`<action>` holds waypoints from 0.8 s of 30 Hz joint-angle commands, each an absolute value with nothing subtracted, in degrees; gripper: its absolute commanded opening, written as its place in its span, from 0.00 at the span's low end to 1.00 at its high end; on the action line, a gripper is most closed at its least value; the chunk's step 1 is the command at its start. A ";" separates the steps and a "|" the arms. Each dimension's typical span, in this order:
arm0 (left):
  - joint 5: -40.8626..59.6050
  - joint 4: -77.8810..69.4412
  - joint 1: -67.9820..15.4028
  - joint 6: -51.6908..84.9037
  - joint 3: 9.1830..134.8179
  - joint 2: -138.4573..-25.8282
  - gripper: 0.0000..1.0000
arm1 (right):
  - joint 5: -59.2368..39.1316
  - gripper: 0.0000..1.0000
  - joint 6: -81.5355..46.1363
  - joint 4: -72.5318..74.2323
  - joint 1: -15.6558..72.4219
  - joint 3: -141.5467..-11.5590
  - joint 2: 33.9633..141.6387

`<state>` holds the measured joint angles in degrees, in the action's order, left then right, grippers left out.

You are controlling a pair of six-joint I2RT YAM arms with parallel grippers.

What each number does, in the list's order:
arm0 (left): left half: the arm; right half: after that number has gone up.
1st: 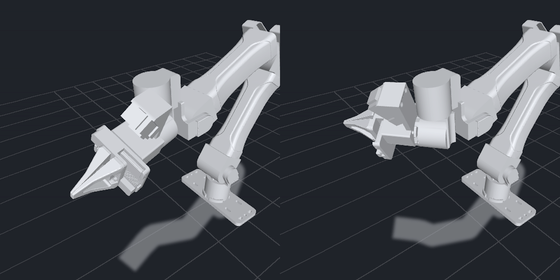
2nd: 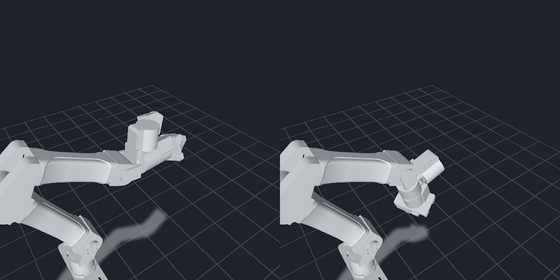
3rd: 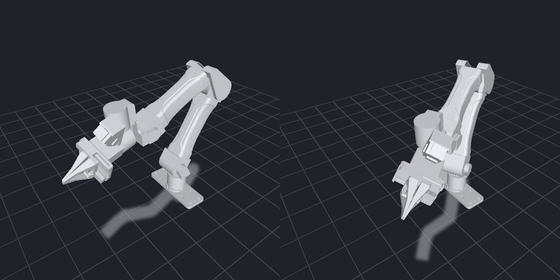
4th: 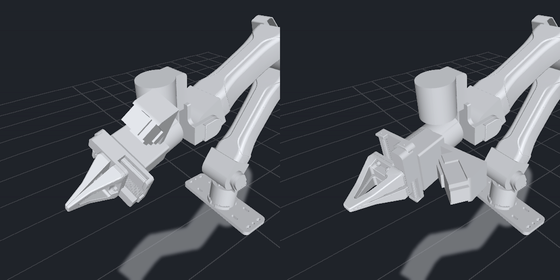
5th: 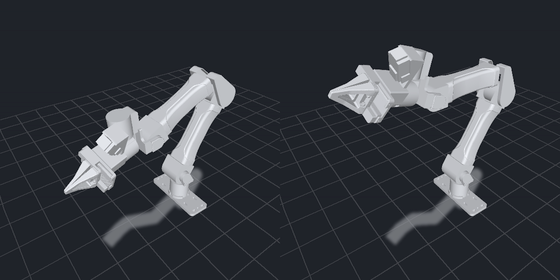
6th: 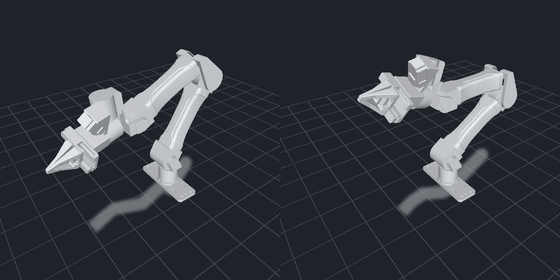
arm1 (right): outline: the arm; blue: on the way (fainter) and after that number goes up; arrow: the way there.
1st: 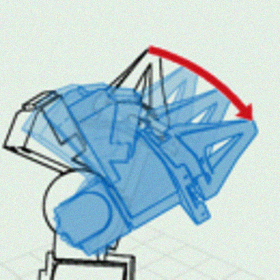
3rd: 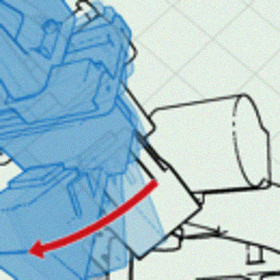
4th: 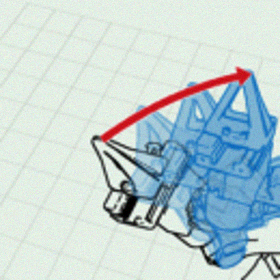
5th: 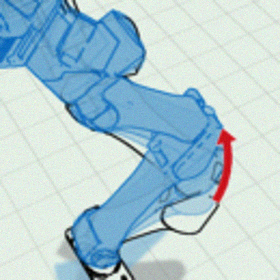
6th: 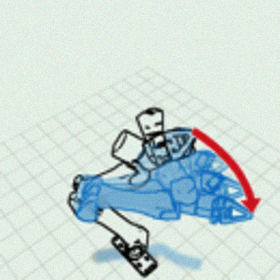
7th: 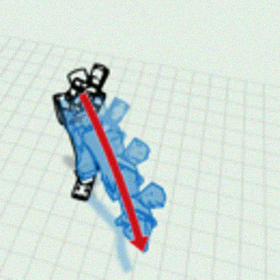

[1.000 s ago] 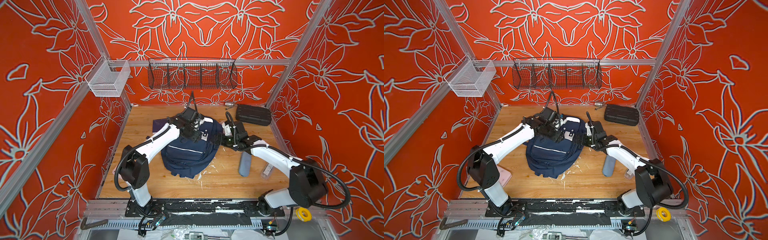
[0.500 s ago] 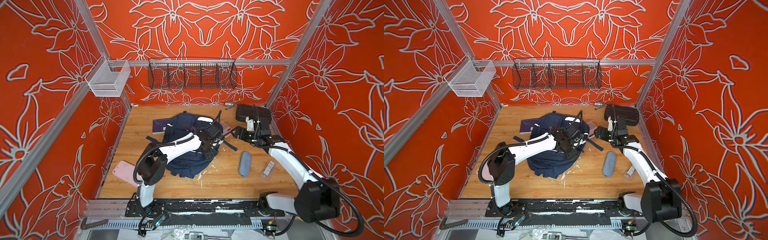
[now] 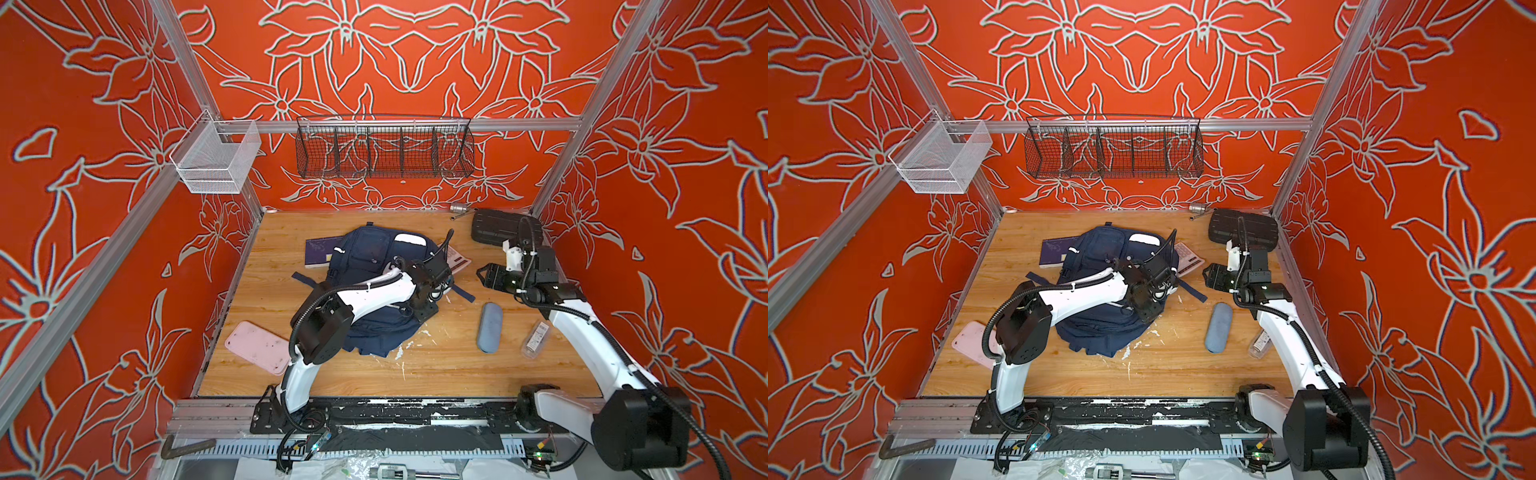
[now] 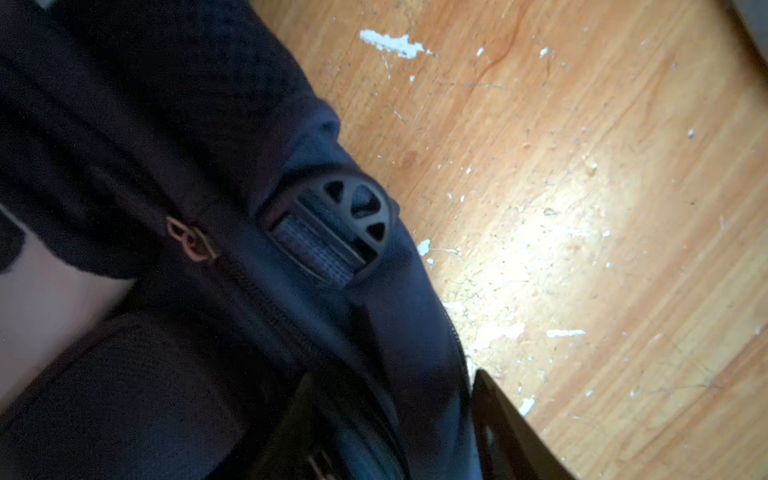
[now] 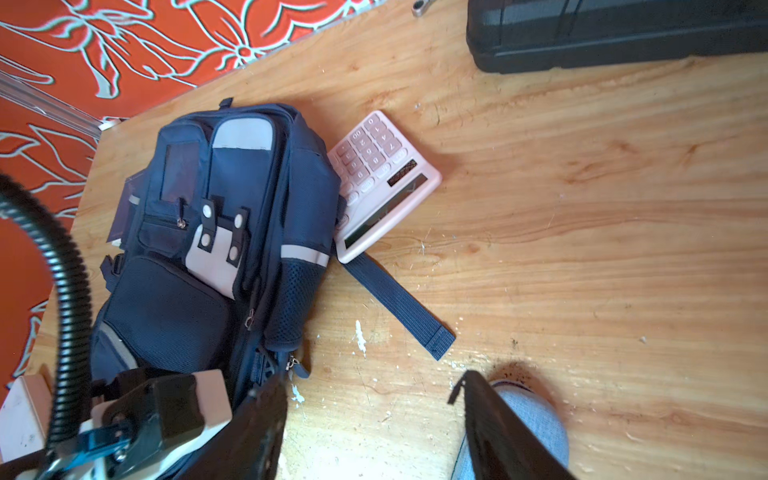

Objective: Pack the student bag

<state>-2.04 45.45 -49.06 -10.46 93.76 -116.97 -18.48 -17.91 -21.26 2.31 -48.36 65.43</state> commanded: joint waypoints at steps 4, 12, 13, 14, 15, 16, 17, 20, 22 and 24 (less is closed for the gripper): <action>-5.47 45.14 -50.57 -12.25 91.72 -117.53 0.46 | -19.16 0.60 -16.02 -21.10 2.28 -45.75 64.07; -7.35 46.36 -50.08 -14.25 93.03 -114.72 0.00 | -26.84 0.50 -11.50 -17.07 2.37 -42.43 63.42; -6.73 46.19 -49.44 -14.45 93.32 -113.24 0.00 | -27.87 0.49 -11.53 -15.67 2.56 -41.19 63.08; -5.41 46.07 -48.63 -14.65 93.59 -111.50 0.00 | -29.60 0.47 -11.34 -13.77 2.73 -39.69 62.50; -3.94 45.91 -47.79 -14.71 93.69 -110.10 0.00 | -30.83 0.46 -11.59 -11.82 3.16 -38.23 61.91; -1.95 45.64 -46.89 -14.89 93.69 -108.43 0.00 | -32.47 0.44 -11.65 -8.72 3.74 -36.26 61.16; 0.03 45.62 -45.75 -15.13 93.69 -107.02 0.00 | -33.35 0.43 -11.58 -5.60 4.51 -34.62 60.12; 4.90 45.69 -43.26 -16.32 93.08 -103.56 0.00 | -35.60 0.42 -9.85 4.09 7.52 -29.41 57.47; 6.84 46.08 -42.47 -18.03 92.24 -101.79 0.00 | -35.86 0.41 -6.92 9.05 10.10 -27.10 56.42; 7.67 46.23 -42.23 -19.67 91.08 -100.12 0.00 | -36.06 0.41 -3.60 11.09 12.09 -25.69 56.31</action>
